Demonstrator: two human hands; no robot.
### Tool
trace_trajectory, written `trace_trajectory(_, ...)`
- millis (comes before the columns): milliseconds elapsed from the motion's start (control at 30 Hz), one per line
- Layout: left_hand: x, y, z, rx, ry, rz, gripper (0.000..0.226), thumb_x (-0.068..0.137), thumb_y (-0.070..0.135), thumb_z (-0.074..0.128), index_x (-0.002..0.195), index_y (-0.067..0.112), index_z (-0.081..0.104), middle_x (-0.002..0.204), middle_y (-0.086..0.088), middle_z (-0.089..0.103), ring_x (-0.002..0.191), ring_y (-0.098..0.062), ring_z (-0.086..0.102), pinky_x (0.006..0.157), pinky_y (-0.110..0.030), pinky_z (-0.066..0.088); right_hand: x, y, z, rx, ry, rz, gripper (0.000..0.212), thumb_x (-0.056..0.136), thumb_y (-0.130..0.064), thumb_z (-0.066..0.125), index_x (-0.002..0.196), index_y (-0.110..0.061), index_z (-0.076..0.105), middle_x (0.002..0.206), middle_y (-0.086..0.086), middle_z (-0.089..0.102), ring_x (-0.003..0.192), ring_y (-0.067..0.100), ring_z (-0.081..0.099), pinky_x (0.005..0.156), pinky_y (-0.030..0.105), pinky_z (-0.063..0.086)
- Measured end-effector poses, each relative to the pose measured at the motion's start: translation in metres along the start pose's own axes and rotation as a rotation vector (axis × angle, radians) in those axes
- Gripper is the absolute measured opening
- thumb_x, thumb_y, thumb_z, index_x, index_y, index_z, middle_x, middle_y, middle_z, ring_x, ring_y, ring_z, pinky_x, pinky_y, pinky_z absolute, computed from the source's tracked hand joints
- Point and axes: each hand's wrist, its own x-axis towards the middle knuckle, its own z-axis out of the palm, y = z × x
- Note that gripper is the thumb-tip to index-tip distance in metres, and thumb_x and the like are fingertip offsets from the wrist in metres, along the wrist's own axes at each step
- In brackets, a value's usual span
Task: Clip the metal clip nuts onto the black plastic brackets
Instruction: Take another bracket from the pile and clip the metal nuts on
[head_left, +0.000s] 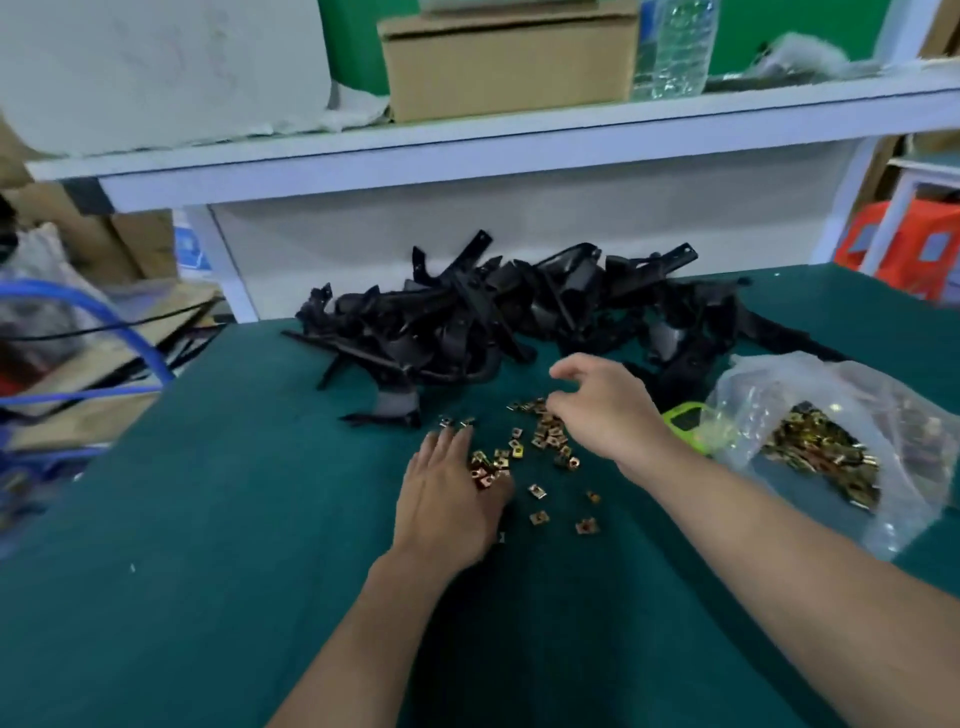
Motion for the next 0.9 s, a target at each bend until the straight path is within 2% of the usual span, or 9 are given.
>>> trace_trajectory(133, 0.018, 0.002, 0.002, -0.008, -0.02, 0.09, 0.054, 0.098, 0.046, 0.056, 0.149, 0.027, 0.052, 0.161, 0.001, 0.041, 0.147, -0.011, 0.031, 0.124, -0.032, 0.013, 0.038, -0.009, 0.027, -0.077, -0.042, 0.039, 0.059, 0.097, -0.022, 0.062, 0.152, -0.031, 0.041, 0.073, -0.009, 0.055, 0.053, 0.004, 0.056, 0.042, 0.016, 0.037)
trace_trajectory(300, 0.023, 0.005, 0.002, -0.237, 0.073, 0.115, 0.015, 0.086, 0.028, 0.076, 0.098, 0.034, 0.082, 0.108, 0.017, 0.077, 0.097, -0.005, 0.066, 0.096, -0.027, 0.05, 0.088, -0.02, 0.052, -0.021, 0.01, 0.046, 0.075, 0.098, -0.013, 0.057, 0.161, -0.034, 0.021, 0.073, 0.001, 0.064, 0.054, 0.015, 0.053, 0.047, 0.032, 0.043)
trace_trajectory(400, 0.023, 0.005, 0.002, -0.278, 0.121, 0.071, 0.021, 0.082, 0.026, 0.077, 0.1, 0.036, 0.08, 0.096, 0.015, 0.077, 0.089, -0.005, 0.067, 0.084, -0.026, 0.054, 0.115, -0.029, 0.061, -0.041, 0.023, 0.025, 0.073, 0.098, -0.006, 0.055, 0.161, -0.03, 0.026, 0.091, -0.001, 0.064, 0.068, 0.016, 0.06, 0.055, 0.036, 0.051)
trace_trajectory(467, 0.025, 0.003, 0.002, -0.32, 0.112, 0.086, 0.033, 0.084, 0.018, 0.074, 0.109, 0.039, 0.077, 0.092, 0.016, 0.076, 0.086, -0.002, 0.066, 0.081, -0.02, 0.054, 0.128, -0.033, 0.065, -0.07, -0.018, 0.035, 0.072, 0.095, -0.008, 0.063, 0.159, -0.027, 0.034, 0.127, 0.002, 0.062, 0.08, 0.012, 0.06, 0.06, 0.028, 0.05)
trace_trajectory(500, 0.027, 0.002, 0.002, -0.338, 0.083, 0.105, 0.038, 0.086, 0.015, 0.071, 0.113, 0.04, 0.076, 0.089, 0.017, 0.074, 0.083, -0.001, 0.065, 0.078, -0.016, 0.053, 0.133, -0.035, 0.067, -0.088, -0.043, 0.041, 0.071, 0.092, -0.01, 0.069, 0.156, -0.024, 0.041, 0.135, 0.005, 0.059, 0.082, 0.012, 0.058, 0.063, 0.025, 0.048)
trace_trajectory(600, 0.03, 0.0, 0.0, -0.357, 0.012, 0.13, 0.035, 0.092, 0.014, 0.065, 0.111, 0.04, 0.077, 0.097, 0.017, 0.073, 0.086, 0.001, 0.064, 0.074, -0.009, 0.05, 0.14, -0.035, 0.067, -0.151, -0.073, 0.031, 0.05, 0.077, -0.016, 0.083, 0.124, -0.022, 0.069, 0.11, 0.001, 0.069, 0.077, 0.01, 0.061, 0.06, 0.024, 0.052)
trace_trajectory(700, 0.031, 0.0, 0.001, -0.375, 0.039, 0.102, 0.033, 0.092, 0.013, 0.067, 0.108, 0.04, 0.078, 0.098, 0.019, 0.074, 0.09, 0.003, 0.064, 0.075, -0.004, 0.049, 0.13, -0.036, 0.057, -0.107, 0.014, 0.06, 0.044, 0.068, -0.024, 0.091, 0.107, -0.02, 0.07, 0.094, -0.003, 0.069, 0.077, 0.014, 0.067, 0.061, 0.031, 0.057)
trace_trajectory(800, 0.028, -0.002, 0.003, -0.377, 0.067, 0.02, 0.039, 0.089, 0.011, 0.063, 0.109, 0.042, 0.077, 0.094, 0.023, 0.071, 0.089, 0.008, 0.063, 0.073, -0.001, 0.047, 0.102, -0.031, 0.033, 0.228, 0.139, 0.034, 0.02, 0.071, -0.008, 0.078, 0.087, -0.016, 0.069, 0.084, -0.007, 0.069, 0.08, 0.013, 0.065, 0.062, 0.028, 0.048)
trace_trajectory(900, 0.025, -0.001, 0.005, -0.328, 0.066, 0.006, 0.051, 0.085, 0.013, 0.059, 0.124, 0.044, 0.07, 0.112, 0.022, 0.066, 0.098, 0.001, 0.062, 0.085, -0.011, 0.049, 0.047, -0.019, 0.013, 0.54, 0.105, -0.064, 0.016, 0.071, 0.008, 0.06, 0.08, -0.005, 0.064, 0.078, -0.006, 0.064, 0.075, 0.009, 0.057, 0.07, 0.032, 0.04)
